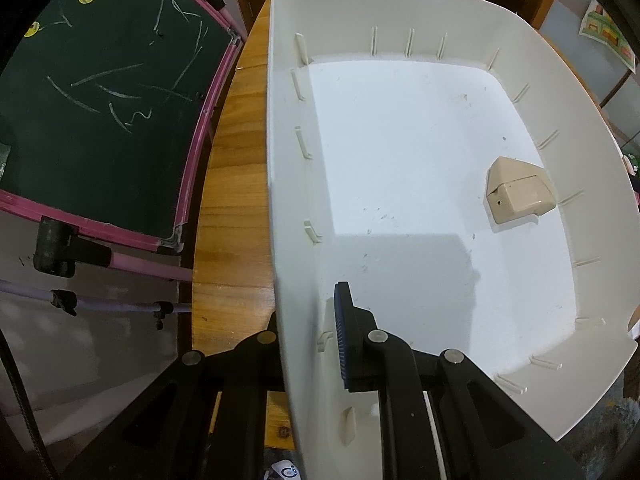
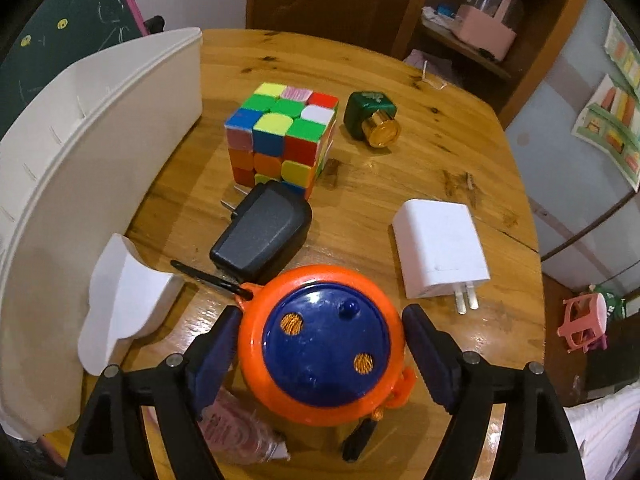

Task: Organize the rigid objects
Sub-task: 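Grasp the orange-and-blue tape reel with the right tool, then carry the tape reel into the white tray and release it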

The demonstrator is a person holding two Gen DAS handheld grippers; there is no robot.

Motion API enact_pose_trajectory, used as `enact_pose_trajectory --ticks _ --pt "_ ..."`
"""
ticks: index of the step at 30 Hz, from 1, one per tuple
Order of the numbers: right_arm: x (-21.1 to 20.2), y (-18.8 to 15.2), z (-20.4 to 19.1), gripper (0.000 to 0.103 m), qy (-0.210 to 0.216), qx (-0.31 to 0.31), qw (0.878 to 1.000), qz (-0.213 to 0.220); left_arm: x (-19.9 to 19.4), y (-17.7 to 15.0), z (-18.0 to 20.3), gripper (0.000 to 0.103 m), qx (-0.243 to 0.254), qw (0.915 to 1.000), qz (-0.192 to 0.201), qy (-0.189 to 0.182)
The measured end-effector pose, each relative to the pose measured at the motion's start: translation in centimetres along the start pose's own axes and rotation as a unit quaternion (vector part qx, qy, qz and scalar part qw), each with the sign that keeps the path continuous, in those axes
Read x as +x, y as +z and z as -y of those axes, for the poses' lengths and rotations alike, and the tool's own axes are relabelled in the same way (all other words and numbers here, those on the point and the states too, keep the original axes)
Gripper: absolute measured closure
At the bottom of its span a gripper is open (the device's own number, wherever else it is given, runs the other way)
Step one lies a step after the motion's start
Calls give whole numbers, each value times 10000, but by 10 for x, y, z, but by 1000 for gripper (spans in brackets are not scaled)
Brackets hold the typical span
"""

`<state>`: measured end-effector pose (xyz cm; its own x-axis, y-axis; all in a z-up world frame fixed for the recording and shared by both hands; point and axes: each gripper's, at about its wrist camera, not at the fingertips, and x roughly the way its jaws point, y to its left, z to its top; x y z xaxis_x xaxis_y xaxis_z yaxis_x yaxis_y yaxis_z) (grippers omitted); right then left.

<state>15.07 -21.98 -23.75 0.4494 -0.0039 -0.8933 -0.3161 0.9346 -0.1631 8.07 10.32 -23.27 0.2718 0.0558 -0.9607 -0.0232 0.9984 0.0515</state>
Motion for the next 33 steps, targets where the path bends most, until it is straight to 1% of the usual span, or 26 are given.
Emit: enact_pose_trajectory --ticks 6,9,12,16,21,24,28,30,33 --pt "11 3 17 21 486 464 9977 -116 1 1 4 90 15 10000 -38 62" --pt "11 2 16 22 481 462 9977 -103 2 1 6 90 9 9999 -71 88" --pt "10 2 15 22 419 638 9969 -183 3 2 8 90 5 9999 -98 128" --pt "9 0 16 22 296 829 9960 -142 2 2 7 90 -22 9999 -96 107" --pt "2 -10 26 22 415 1322 9903 -113 2 2 5 90 -23 9999 -76 89" --pt "-10 -13 32 22 507 1617 9855 -55 1 2 0 90 -83 9999 -60 -50" --pt "-35 -11 35 22 543 1838 9814 95 1 2 -8 90 -243 9993 -44 -273" --pt "-49 -8 33 22 543 1868 9807 204 1 1 -10 90 -258 9992 -26 -314" --pt "-81 4 29 22 539 1814 9807 491 2 2 -13 90 -273 9989 -17 -375"
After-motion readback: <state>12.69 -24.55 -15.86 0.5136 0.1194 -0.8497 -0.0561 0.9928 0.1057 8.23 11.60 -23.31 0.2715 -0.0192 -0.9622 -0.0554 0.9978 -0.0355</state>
